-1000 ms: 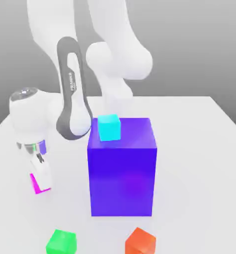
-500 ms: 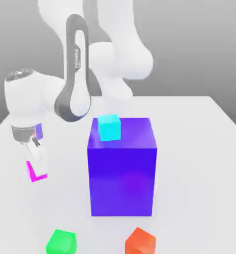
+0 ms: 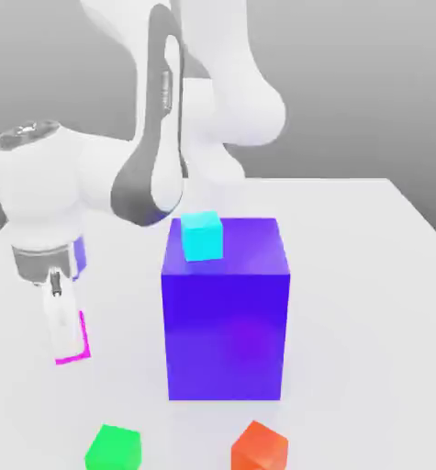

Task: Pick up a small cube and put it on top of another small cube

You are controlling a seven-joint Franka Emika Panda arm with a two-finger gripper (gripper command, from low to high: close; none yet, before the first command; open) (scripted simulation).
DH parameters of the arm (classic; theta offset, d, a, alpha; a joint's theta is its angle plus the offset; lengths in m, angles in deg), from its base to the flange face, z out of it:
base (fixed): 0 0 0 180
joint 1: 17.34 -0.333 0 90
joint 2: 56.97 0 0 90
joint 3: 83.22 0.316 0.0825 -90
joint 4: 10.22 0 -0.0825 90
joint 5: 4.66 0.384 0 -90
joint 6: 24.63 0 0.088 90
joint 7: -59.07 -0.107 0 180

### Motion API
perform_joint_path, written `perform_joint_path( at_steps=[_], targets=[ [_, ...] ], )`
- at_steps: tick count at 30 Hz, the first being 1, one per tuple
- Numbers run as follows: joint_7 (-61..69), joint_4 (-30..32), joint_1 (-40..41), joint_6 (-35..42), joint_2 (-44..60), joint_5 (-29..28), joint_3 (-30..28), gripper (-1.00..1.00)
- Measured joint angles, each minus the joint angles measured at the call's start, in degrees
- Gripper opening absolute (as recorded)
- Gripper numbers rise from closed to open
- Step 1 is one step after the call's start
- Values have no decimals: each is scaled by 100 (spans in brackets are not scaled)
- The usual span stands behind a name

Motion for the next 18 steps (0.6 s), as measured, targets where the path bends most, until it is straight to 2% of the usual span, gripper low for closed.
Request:
perform_joint_path(
  at_steps=[12,16,17,18],
  targets=[
    [-2733,-1265,-880,733,515,-283,236,-100],
    [-2923,-1384,-959,167,1193,-320,222,-100],
    [-2933,-1393,-966,32,1341,-328,220,100],
    [-2933,-1393,-966,31,1341,-328,220,100]
  ],
)
